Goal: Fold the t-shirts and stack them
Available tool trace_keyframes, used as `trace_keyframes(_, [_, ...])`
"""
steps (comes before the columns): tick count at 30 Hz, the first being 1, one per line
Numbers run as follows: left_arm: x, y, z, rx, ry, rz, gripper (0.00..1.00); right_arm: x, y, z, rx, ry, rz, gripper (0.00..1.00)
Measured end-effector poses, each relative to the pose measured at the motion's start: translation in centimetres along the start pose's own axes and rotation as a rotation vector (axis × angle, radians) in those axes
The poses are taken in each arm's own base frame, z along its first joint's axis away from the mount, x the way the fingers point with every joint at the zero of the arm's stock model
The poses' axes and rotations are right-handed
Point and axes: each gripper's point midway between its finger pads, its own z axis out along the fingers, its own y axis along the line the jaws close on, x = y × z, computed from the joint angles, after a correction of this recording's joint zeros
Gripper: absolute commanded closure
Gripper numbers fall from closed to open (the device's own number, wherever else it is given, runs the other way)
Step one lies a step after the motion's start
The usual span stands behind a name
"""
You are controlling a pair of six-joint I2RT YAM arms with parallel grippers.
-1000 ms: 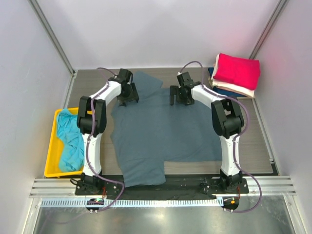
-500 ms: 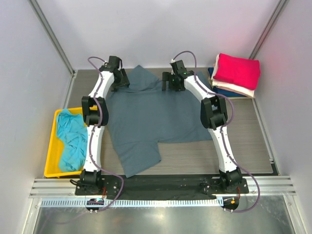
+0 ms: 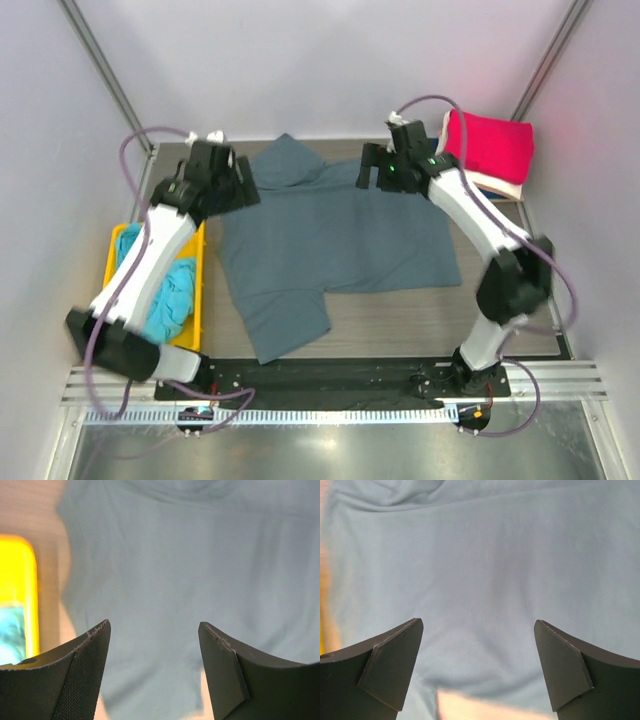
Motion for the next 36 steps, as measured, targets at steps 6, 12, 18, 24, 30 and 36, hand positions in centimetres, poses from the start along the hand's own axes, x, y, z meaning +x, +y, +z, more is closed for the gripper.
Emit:
trace_keyframes(6, [11.6,4.1,-4.2,0.012,0.078,-0.077,0.30,6.7,-2.4,-10.8,-0.019,-0.128,0.105,0.01])
trace_keyframes(12, [23.5,8.8,-4.9,-0.070,0.260,-0.190,0.31,19.2,-8.1,-13.4,0.091,-0.091,0.288,0.01])
trace_keyframes(18, [27.0,7.0,-5.0,-0.054,0.338,-0.225,0.36,21.0,-11.1,-15.8,0.171,-0.243,0.467,0.00])
trace_keyframes(24, [32.9,8.2,-4.9,-0.107,0.440,-0.198,0.38,21.3,-13.0,-15.1,0.306,-0.243,0.540,0.00])
trace_keyframes(30, [35.3,7.7,-4.9,-0.106,0.466,-0.183,0.40,20.8,-14.6,-13.9,0.435,-0.206,0.534,0.00])
trace_keyframes(36, [36.1,6.7,-3.9,-0.113,0.480,-0.193,0.48,20.1,-16.6,-13.4,0.493,-0.210,0.574,0.00])
